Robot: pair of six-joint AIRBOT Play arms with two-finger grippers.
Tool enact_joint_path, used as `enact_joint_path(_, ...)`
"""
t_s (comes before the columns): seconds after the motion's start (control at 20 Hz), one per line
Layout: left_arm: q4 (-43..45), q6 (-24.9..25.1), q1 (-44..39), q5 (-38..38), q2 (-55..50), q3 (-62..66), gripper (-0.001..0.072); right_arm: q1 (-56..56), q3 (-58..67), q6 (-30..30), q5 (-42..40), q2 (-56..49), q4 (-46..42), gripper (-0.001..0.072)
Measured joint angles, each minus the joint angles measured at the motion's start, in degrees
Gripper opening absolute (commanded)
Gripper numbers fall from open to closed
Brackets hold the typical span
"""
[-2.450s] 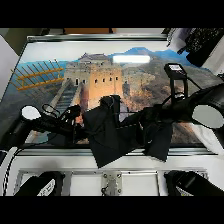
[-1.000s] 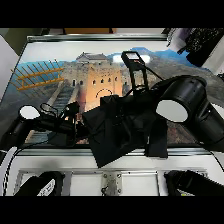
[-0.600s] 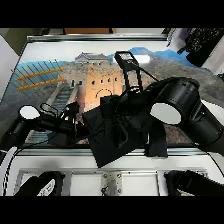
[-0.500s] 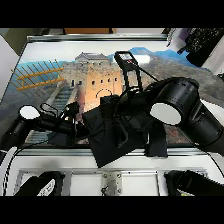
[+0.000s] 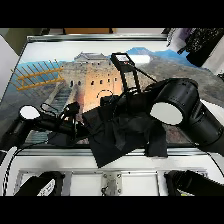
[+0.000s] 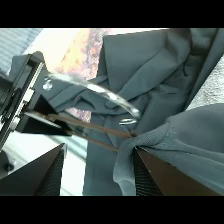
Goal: Fold the clothes and pants, and hang the long-sleeved shirts on hangers.
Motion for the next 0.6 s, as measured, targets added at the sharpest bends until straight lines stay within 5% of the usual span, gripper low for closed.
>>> enact_joint_path(0.1, 0.0, 0.2, 0.0, -0.1, 0.0, 0.0, 0.0013, 0.0, 0.0, -1.9, 0.0, 0.3, 1.4, 0.0460)
enact_joint_path(0.2, 0.0, 0.1, 0.0, -0.1, 0.0, 0.0, 0.0012, -0.5, 0.0, -4.1, 0.3, 1.1, 3.6, 0.0638)
enact_joint_path(0.6, 0.0, 0.0, 0.0, 0.0, 0.0, 0.0, 0.0013, -10.8, 0.1, -17.8, 6.7, 5.4, 15.6, 0.0638)
